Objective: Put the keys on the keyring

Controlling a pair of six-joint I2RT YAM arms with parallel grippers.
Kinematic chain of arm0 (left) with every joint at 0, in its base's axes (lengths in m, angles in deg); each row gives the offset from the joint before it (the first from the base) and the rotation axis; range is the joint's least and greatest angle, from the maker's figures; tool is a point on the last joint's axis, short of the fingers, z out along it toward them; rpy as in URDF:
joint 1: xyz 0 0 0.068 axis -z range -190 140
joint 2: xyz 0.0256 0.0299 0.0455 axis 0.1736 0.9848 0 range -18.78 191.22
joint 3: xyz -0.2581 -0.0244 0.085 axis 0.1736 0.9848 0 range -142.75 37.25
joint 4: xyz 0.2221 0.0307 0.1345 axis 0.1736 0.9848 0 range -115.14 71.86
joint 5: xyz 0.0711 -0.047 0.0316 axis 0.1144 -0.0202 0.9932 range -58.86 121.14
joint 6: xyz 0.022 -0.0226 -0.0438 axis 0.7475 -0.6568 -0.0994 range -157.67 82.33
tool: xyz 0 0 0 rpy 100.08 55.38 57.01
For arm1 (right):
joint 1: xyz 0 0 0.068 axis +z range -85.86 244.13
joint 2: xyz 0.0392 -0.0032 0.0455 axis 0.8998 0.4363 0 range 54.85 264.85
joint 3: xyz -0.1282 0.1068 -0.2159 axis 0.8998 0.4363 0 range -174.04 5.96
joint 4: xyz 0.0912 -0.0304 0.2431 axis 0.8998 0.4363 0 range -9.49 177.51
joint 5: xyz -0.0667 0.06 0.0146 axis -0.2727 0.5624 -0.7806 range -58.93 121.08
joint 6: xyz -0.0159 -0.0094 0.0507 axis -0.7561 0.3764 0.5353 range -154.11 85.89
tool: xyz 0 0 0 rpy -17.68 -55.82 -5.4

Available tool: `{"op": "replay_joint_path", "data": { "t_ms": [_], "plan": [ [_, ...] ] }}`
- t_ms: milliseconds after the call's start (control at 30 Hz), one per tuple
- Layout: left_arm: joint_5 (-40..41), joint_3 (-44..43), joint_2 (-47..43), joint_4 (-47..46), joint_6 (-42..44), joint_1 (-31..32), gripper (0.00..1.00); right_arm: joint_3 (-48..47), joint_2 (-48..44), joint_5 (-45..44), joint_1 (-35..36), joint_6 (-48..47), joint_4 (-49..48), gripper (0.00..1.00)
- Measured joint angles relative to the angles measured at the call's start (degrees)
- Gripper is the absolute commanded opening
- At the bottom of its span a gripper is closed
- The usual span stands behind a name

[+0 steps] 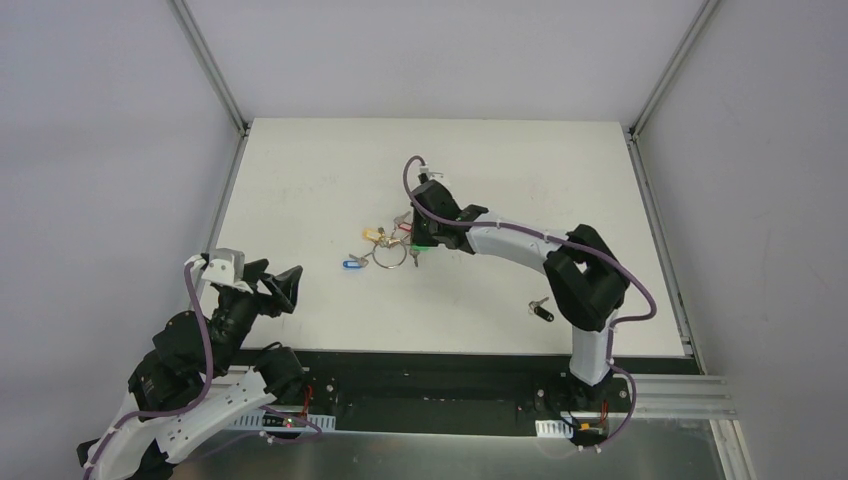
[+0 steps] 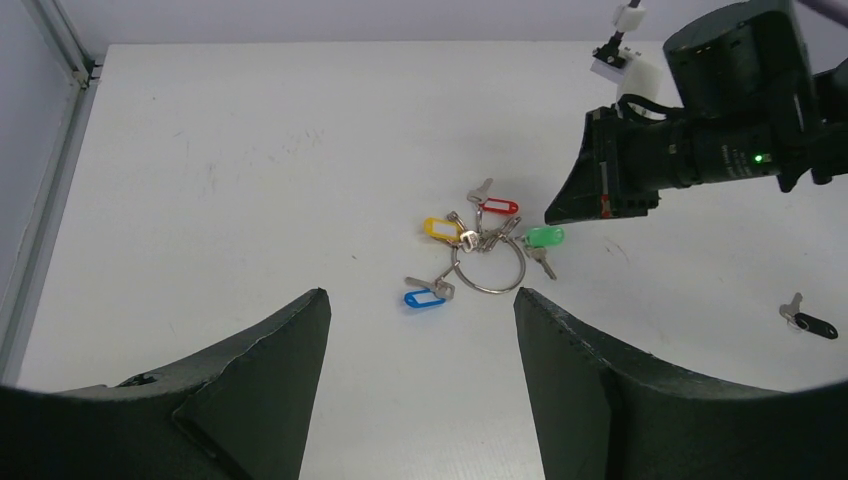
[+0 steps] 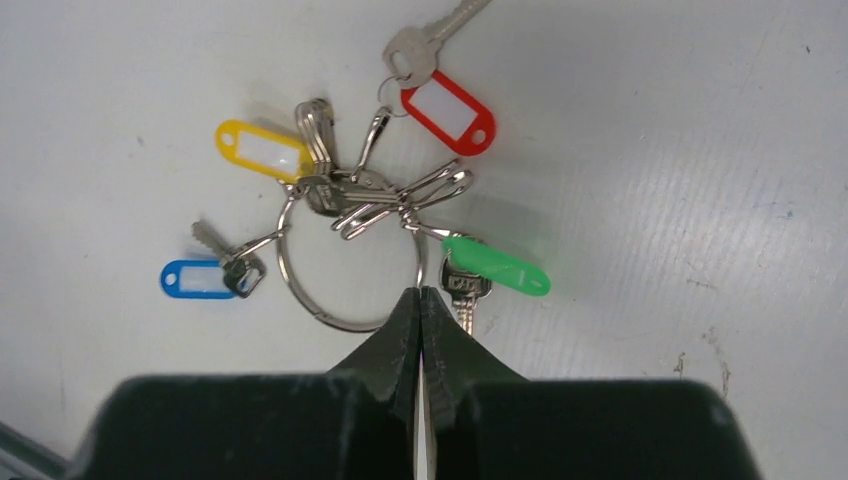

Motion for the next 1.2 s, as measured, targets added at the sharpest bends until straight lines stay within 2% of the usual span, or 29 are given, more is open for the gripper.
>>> {"op": "replay_joint_path", "data": {
  "t_ms": [233,533,900,1200],
  "plan": [
    [0.0,0.0,0.0,0.0,0.0,0.0,0.67,-0.4,6.3,-2.4,-2.8,0.2,-2.1,0.00],
    [0.0,0.0,0.0,0.0,0.0,0.0,0.67,-0.1,8.3,-2.7,-4.4,0.0,-4.5,0.00],
    [0.0,0.0,0.0,0.0,0.0,0.0,0.67,0.9,8.0,1.5,2.2,-2.7,-3.7,0.00],
    [-0.1,0.0,0.0,0.0,0.0,0.0,0.67,5.2,2.4,4.7,8.4,-2.7,1.9,0.00]
  ]
}}
